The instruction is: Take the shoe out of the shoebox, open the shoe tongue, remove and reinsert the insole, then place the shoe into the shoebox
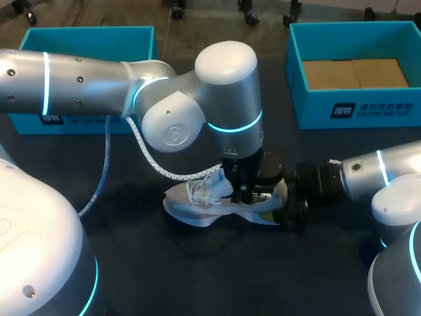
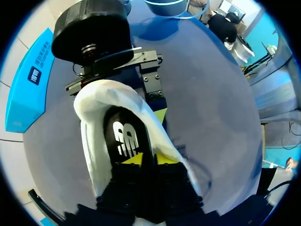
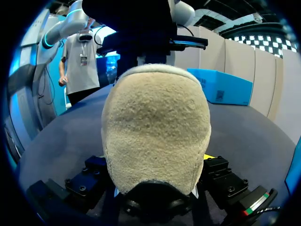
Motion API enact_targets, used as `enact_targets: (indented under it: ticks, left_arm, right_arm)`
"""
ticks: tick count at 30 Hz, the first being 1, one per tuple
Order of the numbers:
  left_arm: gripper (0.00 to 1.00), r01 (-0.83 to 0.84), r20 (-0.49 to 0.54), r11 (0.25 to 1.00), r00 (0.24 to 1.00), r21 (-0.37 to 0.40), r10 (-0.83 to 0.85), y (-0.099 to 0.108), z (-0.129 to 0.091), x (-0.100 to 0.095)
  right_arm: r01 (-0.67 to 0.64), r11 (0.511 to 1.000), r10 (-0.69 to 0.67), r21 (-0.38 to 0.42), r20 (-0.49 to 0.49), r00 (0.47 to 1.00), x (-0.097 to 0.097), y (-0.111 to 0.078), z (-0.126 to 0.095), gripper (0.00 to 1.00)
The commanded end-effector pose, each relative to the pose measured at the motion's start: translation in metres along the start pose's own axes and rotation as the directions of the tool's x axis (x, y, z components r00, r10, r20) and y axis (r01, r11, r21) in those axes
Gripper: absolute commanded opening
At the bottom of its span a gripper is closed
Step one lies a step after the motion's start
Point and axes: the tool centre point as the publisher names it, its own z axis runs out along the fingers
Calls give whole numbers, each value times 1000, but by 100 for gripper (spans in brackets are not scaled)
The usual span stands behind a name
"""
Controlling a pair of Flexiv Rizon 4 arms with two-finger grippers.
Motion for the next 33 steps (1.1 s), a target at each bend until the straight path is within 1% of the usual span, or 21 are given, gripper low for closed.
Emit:
enact_targets:
  ticks: [1, 2, 3, 5, 8, 9, 10, 11, 12, 13, 14, 16, 18, 19, 21, 22, 23, 26, 30, 33]
  left_arm:
    - [35, 3, 8, 1000, 1000, -10, -3, 2, 5, -1]
    - [38, 2, 8, 1000, 1000, -12, -2, 2, 5, -1]
    - [44, 2, 9, 1000, 1000, -13, -2, 3, 6, -2]
    - [47, 3, 29, 1000, 1000, -29, -2, 3, 8, -5]
    - [49, -3, 50, 1000, 999, -29, 4, 4, 12, -8]
    - [53, -2, 64, 1000, 998, -29, 4, 4, 14, -10]
    - [62, -6, 78, 999, 997, -41, 9, 4, 17, -12]
    - [68, -10, 82, 999, 997, -43, 13, 4, 19, -13]
    - [80, -16, 90, 999, 996, -48, 21, 5, 23, -14]
    - [83, -17, 88, 999, 996, -48, 21, 5, 26, -15]
    - [83, -17, 91, 999, 996, -49, 22, 6, 28, -16]
    - [79, -21, 93, 998, 995, -51, 26, 7, 32, -17]
    - [62, -19, 107, 998, 994, -58, 25, 10, 39, -20]
    - [46, -19, 106, 998, 994, -58, 25, 11, 41, -21]
    - [35, -16, 115, 998, 993, -59, 23, 13, 42, -23]
    - [25, -14, 120, 998, 993, -61, 21, 14, 43, -24]
    - [20, -11, 127, 998, 992, -65, 19, 15, 43, -25]
    - [0, -8, 137, 997, 990, -70, 18, 17, 42, -27]
    - [0, 1, 145, 998, 989, -67, 9, 21, 35, -28]
    - [0, 14, 148, 998, 989, -56, -6, 24, 26, -28]
  right_arm:
    - [0, 1000, 0, 2, 2, 1000, 0, -1, 1, 0]
    - [0, 1000, 0, 2, 2, 1000, 0, -1, 1, 0]
    - [0, 1000, 0, 2, 2, 1000, 0, -1, 1, 0]
    - [0, 1000, 0, 2, 2, 1000, 0, -1, 1, 0]
    - [0, 1000, 0, 2, 2, 1000, 0, -1, 1, 0]
    - [0, 1000, 0, 2, 2, 1000, 0, -1, 1, 0]
    - [0, 1000, 0, 2, 2, 1000, 0, -1, 1, 0]
    - [0, 1000, 0, 2, 2, 1000, 0, -1, 1, 0]
    - [0, 1000, 0, 2, 2, 1000, 0, -1, 1, 0]
    - [0, 1000, 0, 2, 2, 1000, 0, -1, 1, 0]
    - [0, 1000, 0, 2, 2, 1000, 0, -1, 1, 0]
    - [0, 1000, 0, 2, 2, 1000, 0, -1, 1, 0]
    - [0, 1000, 0, 2, 2, 1000, 0, -1, 1, 0]
    - [0, 1000, 0, 2, 2, 1000, 0, -1, 1, 0]
    - [0, 1000, 0, 2, 2, 1000, 0, -1, 1, 0]
    - [0, 1000, 0, 2, 2, 1000, 0, -1, 1, 0]
    - [0, 1000, 0, 2, 2, 1000, 0, -1, 1, 0]
    - [0, 1000, 0, 2, 2, 1000, 0, -1, 1, 0]
    - [0, 1000, 0, 2, 2, 1000, 0, -1, 1, 0]
    - [0, 1000, 0, 2, 2, 1000, 0, -1, 1, 0]
